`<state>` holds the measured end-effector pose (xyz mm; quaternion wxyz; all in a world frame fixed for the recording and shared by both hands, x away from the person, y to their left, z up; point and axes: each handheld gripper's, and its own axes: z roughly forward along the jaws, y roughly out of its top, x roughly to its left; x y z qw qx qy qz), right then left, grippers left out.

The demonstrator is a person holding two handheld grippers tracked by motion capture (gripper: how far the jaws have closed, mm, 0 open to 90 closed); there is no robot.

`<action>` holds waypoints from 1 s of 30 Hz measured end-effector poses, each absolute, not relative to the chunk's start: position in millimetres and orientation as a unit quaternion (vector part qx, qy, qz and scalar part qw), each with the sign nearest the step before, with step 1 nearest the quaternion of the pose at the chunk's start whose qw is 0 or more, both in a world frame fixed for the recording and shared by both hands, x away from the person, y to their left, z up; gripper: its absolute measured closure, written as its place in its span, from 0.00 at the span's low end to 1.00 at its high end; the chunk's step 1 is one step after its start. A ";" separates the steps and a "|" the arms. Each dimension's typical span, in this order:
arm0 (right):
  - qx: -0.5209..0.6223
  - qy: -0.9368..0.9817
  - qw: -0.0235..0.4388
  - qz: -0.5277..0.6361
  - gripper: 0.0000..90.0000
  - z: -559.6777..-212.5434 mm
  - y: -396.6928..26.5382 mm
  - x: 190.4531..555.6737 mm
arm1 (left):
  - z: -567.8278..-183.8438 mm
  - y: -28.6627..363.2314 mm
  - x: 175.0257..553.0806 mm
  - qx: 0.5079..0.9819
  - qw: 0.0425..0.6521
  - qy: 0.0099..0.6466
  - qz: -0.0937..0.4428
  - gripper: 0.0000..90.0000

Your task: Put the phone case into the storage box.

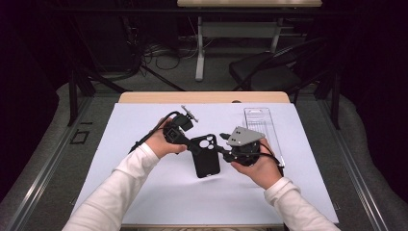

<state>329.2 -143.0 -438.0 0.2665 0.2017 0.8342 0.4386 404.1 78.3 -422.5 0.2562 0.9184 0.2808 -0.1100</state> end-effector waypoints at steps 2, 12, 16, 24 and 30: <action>0.196 0.836 0.273 0.433 0.67 -437.8 -142.1 329.4 | -423.0 77.1 403.9 0.919 0.253 0.280 -0.110 0.91; 0.173 0.846 0.292 0.411 0.72 -436.0 -137.4 328.8 | -423.5 70.7 403.4 0.925 0.238 0.273 -0.111 0.91; 0.159 0.852 0.302 0.397 0.74 -435.7 -134.9 328.1 | -423.9 68.0 403.5 0.928 0.231 0.271 -0.111 0.91; 0.132 0.860 0.327 0.369 0.78 -434.3 -129.6 326.5 | -424.6 63.1 402.5 0.931 0.223 0.268 -0.109 0.91; 0.122 0.860 0.338 0.363 0.81 -434.2 -127.4 325.2 | -424.0 61.7 402.0 0.933 0.219 0.266 -0.107 0.91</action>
